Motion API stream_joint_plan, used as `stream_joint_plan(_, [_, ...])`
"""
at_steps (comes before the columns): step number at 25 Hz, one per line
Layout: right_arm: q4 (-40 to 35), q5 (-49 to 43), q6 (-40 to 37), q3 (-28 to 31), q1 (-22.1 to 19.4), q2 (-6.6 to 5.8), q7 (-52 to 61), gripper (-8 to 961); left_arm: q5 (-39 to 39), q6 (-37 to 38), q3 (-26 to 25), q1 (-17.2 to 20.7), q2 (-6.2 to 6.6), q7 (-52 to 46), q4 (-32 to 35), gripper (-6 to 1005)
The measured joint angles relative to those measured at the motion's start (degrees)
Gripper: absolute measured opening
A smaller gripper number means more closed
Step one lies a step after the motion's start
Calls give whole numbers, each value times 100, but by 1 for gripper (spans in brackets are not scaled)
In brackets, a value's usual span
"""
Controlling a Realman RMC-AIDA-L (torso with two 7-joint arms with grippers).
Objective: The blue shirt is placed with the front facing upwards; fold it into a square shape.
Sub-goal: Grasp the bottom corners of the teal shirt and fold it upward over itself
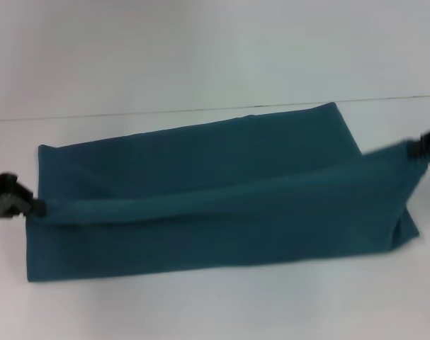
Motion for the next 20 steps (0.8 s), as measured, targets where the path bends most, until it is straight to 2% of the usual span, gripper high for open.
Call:
stream_joint_plan(4, [2, 105, 354, -10, 72, 11, 96, 101, 57, -511, 314, -223, 17, -381, -101, 54])
stream_joint_plan(5, [23, 101, 468, -32, 114, 24, 116, 101, 62, -828, 467, -339, 10, -465, -239, 54])
stream_joint_plan(8, [88, 69, 844, -130, 198, 88, 184, 101, 68, -1171, 613, -432, -16, -539, -423, 55])
stream_joint_plan(10, [115, 64, 1304, -287, 225, 197, 282, 101, 86, -1584, 804, -508, -39, -668, -605, 55])
stream_joint_plan(11, [115, 64, 1304, -287, 225, 197, 282, 101, 93, -1726, 887, -528, -50, -722, -656, 55])
stream_joint_plan(13, [133, 26, 1555, -420, 254, 281, 301, 101, 104, -2027, 1068, -560, -85, -830, -753, 55])
stream_joint_plan(20, [485, -518, 2513, -1071, 464, 473, 588, 101, 112, -2779, 1194, -575, -208, -882, -898, 54])
